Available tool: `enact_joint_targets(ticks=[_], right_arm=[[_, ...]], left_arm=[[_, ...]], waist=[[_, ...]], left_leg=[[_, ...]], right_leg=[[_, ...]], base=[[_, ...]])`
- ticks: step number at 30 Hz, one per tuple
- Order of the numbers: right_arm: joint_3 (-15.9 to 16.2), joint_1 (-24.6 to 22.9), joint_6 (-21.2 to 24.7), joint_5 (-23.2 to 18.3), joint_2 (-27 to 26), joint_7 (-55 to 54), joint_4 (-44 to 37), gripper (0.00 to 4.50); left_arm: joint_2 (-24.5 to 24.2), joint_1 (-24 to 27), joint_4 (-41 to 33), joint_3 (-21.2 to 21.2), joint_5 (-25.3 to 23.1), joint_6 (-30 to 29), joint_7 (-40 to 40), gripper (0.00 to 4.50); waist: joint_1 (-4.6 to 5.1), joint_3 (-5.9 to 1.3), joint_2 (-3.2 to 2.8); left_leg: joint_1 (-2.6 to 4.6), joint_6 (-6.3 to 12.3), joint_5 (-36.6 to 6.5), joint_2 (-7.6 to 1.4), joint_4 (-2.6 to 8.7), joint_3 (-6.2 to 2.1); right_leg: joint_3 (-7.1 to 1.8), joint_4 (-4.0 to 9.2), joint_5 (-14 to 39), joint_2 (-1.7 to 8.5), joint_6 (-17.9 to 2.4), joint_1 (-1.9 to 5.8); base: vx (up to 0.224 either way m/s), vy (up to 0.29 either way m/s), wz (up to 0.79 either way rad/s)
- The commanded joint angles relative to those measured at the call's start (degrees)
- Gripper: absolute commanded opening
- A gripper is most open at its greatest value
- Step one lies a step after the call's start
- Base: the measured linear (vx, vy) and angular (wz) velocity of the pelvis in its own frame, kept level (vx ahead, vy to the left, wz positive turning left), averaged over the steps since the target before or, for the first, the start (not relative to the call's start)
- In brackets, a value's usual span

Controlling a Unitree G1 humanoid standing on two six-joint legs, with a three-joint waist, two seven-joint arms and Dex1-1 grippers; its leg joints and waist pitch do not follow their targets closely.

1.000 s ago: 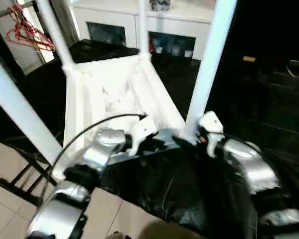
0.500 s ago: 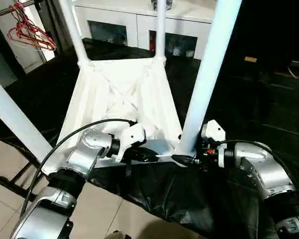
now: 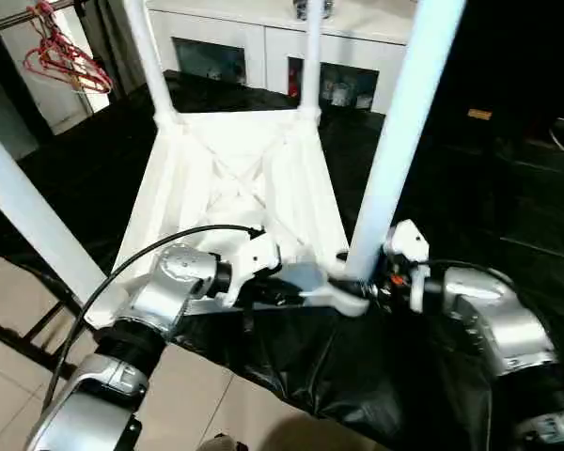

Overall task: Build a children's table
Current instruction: Rotate leg to tighten

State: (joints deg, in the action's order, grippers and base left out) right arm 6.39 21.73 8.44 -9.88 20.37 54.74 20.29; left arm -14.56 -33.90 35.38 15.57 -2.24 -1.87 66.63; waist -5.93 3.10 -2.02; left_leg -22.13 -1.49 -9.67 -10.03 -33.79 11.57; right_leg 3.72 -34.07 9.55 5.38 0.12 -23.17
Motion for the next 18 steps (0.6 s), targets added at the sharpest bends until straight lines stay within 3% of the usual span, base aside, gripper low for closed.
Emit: enact_joint_targets(ticks=[1, 2, 3, 5, 9, 13, 15, 17, 18], right_arm=[[0.3, 0.6, -0.6, 2.5, -3.5, -7.6, 2.0, 2.09], [-0.1, 0.8, -0.8, 3.1, -4.7, -10.2, 2.5, 1.99], [-0.1, 0.8, -0.8, 3.1, -4.7, -10.2, 2.5, 1.99], [-1.5, 1.4, 0.0, 4.1, -8.5, -18.5, 4.1, 1.96], [-2.8, 2.9, 0.5, 6.4, -13.7, -30.2, 6.8, 1.96], [-2.0, 3.5, -0.2, 6.7, -16.4, -31.0, 7.7, 1.96], [-2.4, 3.2, 0.3, 5.3, -17.4, -29.7, 6.8, 2.51], [-2.8, 2.9, 0.7, 4.3, -17.5, -29.2, 6.2, 2.67], [-2.7, 2.9, 0.7, 4.4, -17.1, -28.9, 6.0, 2.67]], left_arm=[[3.5, -1.9, 0.5, -2.4, 0.8, 0.0, -6.7, 0.0], [4.1, -2.3, 1.1, -2.7, 0.4, -0.2, -8.8, 0.0], [4.1, -2.3, 1.1, -2.7, 0.4, -0.2, -8.8, 0.0], [6.4, -3.2, 2.5, -3.1, -0.8, -0.7, -14.4, 0.0], [10.6, -3.9, 3.1, -2.8, -1.3, -1.8, -20.1, 0.0], [13.2, -4.3, 3.3, -2.4, -1.3, -1.9, -21.9, 0.0], [13.4, -4.2, 3.1, -2.0, -1.5, -1.7, -21.2, 0.0], [13.1, -3.9, 2.8, -1.7, -1.6, -1.5, -20.4, 0.0], [12.8, -3.6, 2.4, -1.7, -1.5, -1.7, -20.1, 0.0]], waist=[[0.3, -3.79, 0.77], [0.76, -3.64, 0.95], [0.89, -3.73, 1.03], [1.26, -3.74, 0.83], [1.33, -3.98, 0.59], [1.15, -4.17, 0.29], [1.05, -4.2, 0.1], [1.08, -4.17, 0.17], [1.01, -4.16, -0.22]], left_leg=[[1.14, 1.13, -15.3, -3.26, 4.33, -1.76], [1.3, 0.7, -16.0, -3.16, 4.39, -1.65], [1.37, 0.53, -16.4, -3.07, 4.37, -1.74], [1.13, 0.32, -16.1, -3.04, 4.41, -1.82], [1.32, 0.68, -15.5, -3.04, 4.32, -1.76], [1.2, 1.46, -14.0, -2.9, 4.2, -1.7], [1.1, 2.22, -13.4, -2.84, 4.13, -1.65], [1.09, 2.47, -13.6, -2.87, 4.16, -1.65], [1.15, 2.41, -14.0, -2.91, 4.2, -1.72]], right_leg=[[-2.47, 4.32, 18.6, 3.86, -11.8, 2.22], [-2.48, 4.54, 19.2, 3.63, -11.5, 1.91], [-2.41, 4.6, 19.8, 3.74, -11.4, 2.08], [-2.45, 4.65, 19.8, 3.73, -11.0, 2.13], [-2.45, 4.57, 17.8, 3.57, -11.0, 2.13], [-2.41, 4.33, 14.5, 3.51, -11.6, 2.37], [-2.41, 4.28, 13.3, 3.52, -11.7, 2.48], [-2.39, 4.3, 13.4, 3.51, -11.8, 2.52], [-2.38, 4.32, 13.8, 3.58, -11.8, 2.48]], base=[[0.0, 0.0, 0.0], [0.0, 0.0, 0.0], [0.0, 0.0, 0.0], [0.0, 0.0, 0.0], [0.0, 0.0, 0.0], [0.0, 0.0, 0.0], [0.0, 0.0, 0.0], [0.0, 0.0, 0.0], [0.0, 0.0, 0.0]])
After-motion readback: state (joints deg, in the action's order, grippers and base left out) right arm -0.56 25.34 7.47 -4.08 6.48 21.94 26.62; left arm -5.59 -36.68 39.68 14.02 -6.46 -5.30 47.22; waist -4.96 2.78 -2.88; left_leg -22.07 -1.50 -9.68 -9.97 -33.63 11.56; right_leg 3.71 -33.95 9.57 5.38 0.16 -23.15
